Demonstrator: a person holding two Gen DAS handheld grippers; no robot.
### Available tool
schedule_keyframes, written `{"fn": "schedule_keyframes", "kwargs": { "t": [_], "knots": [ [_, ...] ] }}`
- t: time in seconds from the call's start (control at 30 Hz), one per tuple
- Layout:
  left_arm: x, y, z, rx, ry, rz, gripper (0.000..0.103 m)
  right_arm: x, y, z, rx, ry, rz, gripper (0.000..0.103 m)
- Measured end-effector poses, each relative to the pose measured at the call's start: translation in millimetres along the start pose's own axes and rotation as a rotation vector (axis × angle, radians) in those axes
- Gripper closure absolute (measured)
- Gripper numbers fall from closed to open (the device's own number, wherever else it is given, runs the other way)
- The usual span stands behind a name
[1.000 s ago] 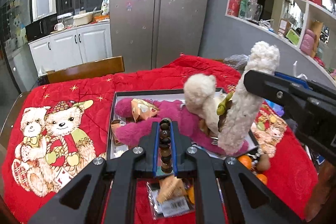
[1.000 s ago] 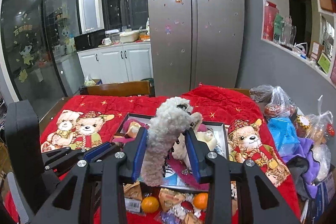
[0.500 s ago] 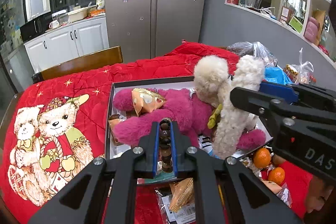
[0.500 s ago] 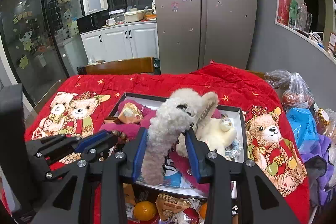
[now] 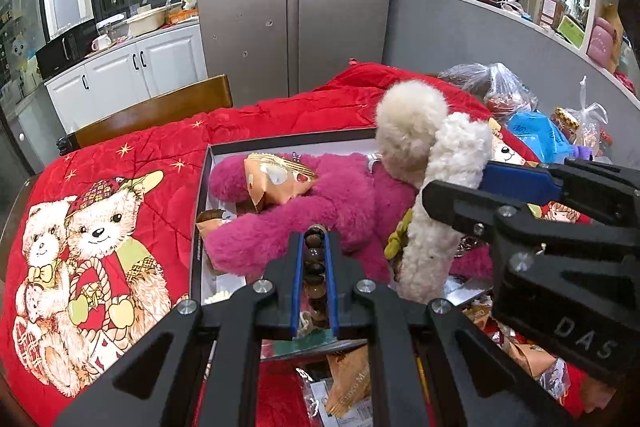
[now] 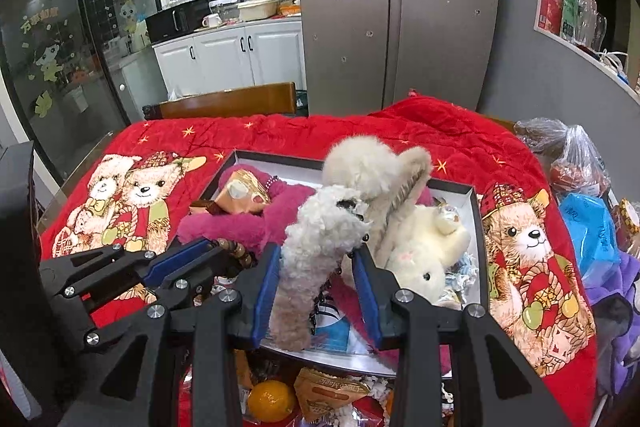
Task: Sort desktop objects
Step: 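Lower both items into the black box and open both tools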
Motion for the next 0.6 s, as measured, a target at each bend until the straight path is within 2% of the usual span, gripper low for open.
{"fn": "schedule_keyframes", "kwargs": {
  "t": [0.23, 0.27, 0.3, 0.33, 0.37, 0.4, 0.5, 0.53, 0.6],
  "knots": [
    [1.5, -1.9, 8.5, 0.021, 0.016, 0.007, 0.091, 2.1, -2.6, 15.6, 0.027, -0.007, -0.016, 0.064],
    [2.4, -1.9, 8.6, 0.023, 0.026, 0.006, 0.086, 2.0, -2.7, 17.5, 0.026, 0.005, -0.006, 0.063],
    [4.2, -1.6, 8.9, 0.024, 0.034, 0.003, 0.070, 1.6, -1.3, 18.3, 0.015, 0.027, 0.010, 0.060],
    [5.9, -1.1, 8.1, 0.022, 0.040, -0.004, 0.058, 1.2, -0.3, 18.4, 0.014, 0.040, 0.022, 0.051],
    [7.8, 0.4, 6.1, 0.007, 0.042, -0.011, 0.036, 0.6, 0.6, 17.8, 0.015, 0.045, 0.028, 0.042],
    [9.4, 2.2, 3.3, -0.013, 0.046, -0.014, 0.030, 0.6, 2.0, 14.9, 0.007, 0.051, 0.028, 0.039],
    [12.2, 6.1, -4.1, -0.030, 0.064, -0.008, 0.028, 0.3, 7.4, 3.5, -0.030, 0.042, 0.014, 0.034],
    [12.7, 6.9, -5.4, -0.035, 0.069, -0.008, 0.027, -0.5, 8.8, 0.7, -0.033, 0.041, 0.014, 0.029],
    [13.5, 9.0, -7.8, -0.041, 0.071, -0.011, 0.022, -2.6, 11.9, -5.9, -0.050, 0.051, 0.026, 0.026]
  ]
}}
Point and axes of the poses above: each gripper's, at about its wrist camera, not at the fingertips, and z roughly the way its jaws point, x to its left, y to its top, the point moved 7 cm from there along z, roughly the way its jaws point, and after that the axes turned 4 degrees about -y, right-handed, at the moved point
